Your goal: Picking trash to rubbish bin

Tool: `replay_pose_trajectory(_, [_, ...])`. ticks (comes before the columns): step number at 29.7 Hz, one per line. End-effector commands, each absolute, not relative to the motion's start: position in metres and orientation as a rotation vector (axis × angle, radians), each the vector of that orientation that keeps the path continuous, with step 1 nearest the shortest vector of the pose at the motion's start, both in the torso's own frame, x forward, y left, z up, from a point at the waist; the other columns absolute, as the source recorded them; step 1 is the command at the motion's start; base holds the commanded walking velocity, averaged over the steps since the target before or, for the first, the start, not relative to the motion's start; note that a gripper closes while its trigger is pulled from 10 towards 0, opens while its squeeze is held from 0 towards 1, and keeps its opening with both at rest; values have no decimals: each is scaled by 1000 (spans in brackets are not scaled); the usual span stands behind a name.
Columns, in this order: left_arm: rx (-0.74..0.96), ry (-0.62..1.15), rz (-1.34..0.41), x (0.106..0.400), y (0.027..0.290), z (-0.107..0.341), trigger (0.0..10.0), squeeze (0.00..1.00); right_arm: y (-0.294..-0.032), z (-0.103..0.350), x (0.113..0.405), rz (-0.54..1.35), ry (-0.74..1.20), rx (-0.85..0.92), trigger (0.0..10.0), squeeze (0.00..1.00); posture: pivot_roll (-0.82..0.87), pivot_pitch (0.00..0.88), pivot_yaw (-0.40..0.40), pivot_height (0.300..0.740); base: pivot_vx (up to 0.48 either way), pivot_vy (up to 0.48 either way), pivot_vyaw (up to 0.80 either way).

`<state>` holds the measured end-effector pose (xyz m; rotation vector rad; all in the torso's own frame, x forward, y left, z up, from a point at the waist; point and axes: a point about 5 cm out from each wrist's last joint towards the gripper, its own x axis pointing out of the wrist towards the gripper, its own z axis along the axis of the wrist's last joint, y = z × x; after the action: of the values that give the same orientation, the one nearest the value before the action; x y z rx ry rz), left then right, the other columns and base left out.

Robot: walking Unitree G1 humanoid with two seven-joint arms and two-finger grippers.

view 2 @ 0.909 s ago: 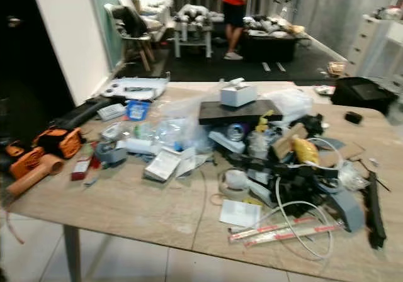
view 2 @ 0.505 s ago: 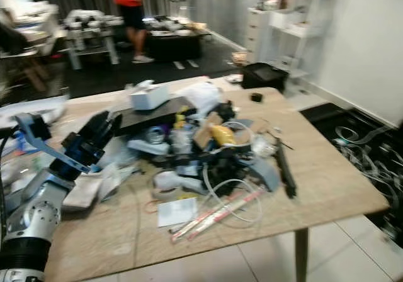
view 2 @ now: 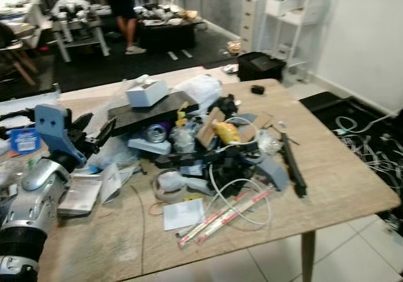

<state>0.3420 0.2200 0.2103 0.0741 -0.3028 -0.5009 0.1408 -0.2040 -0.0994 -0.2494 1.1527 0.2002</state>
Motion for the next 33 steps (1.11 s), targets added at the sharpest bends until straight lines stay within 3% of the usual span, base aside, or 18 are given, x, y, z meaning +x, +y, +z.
replay_pose_trajectory(1, [32,-276,-712,331,200,203,10000,0,-205,-102,132,187,1180,-236,10000,0,-116,119,60,740,0,0,0])
replay_pose_trajectory(4, [30,-219,-908,316,184,195,10000,0,-206,-103,131,187,1182,-239,10000,0,-119,123,57,740,0,0,0])
replay_pose_trajectory(10, [99,-100,-1084,305,165,177,10000,0,-208,-102,130,186,1185,-247,10000,0,-116,124,53,740,0,0,0])
replay_pose_trajectory(12, [126,-94,-1083,305,164,176,10000,0,-209,-102,130,186,1185,-249,10000,0,-117,124,52,740,0,0,0])
replay_pose_trajectory(13, [248,-119,-1005,314,160,175,10000,0,-209,-102,131,185,1184,-250,10000,0,-118,121,50,740,0,0,0])
replay_pose_trajectory(16, [368,-157,-910,324,158,179,10000,0,-210,-102,131,186,1183,-254,10000,0,-118,122,48,740,0,0,0])
replay_pose_trajectory(18, [427,-189,-863,328,155,183,10000,1000,-210,-101,132,187,1182,-259,10000,0,-118,120,45,740,0,0,0])
replay_pose_trajectory(26, [482,-279,-810,330,147,193,10000,1000,-212,-101,133,188,1181,-266,10000,0,-121,118,41,740,0,0,0])
replay_pose_trajectory(27, [523,-302,-834,328,137,194,10000,310,-212,-101,133,188,1181,-269,10000,0,-121,115,39,740,0,0,0])
replay_pose_trajectory(28, [609,-324,-866,325,124,192,10000,0,-213,-101,134,188,1181,-273,10000,0,-121,112,37,740,0,0,0])
replay_pose_trajectory(33, [798,-400,-927,319,96,186,10000,0,-214,-100,134,188,1179,-280,10000,0,-121,112,37,740,0,0,0])
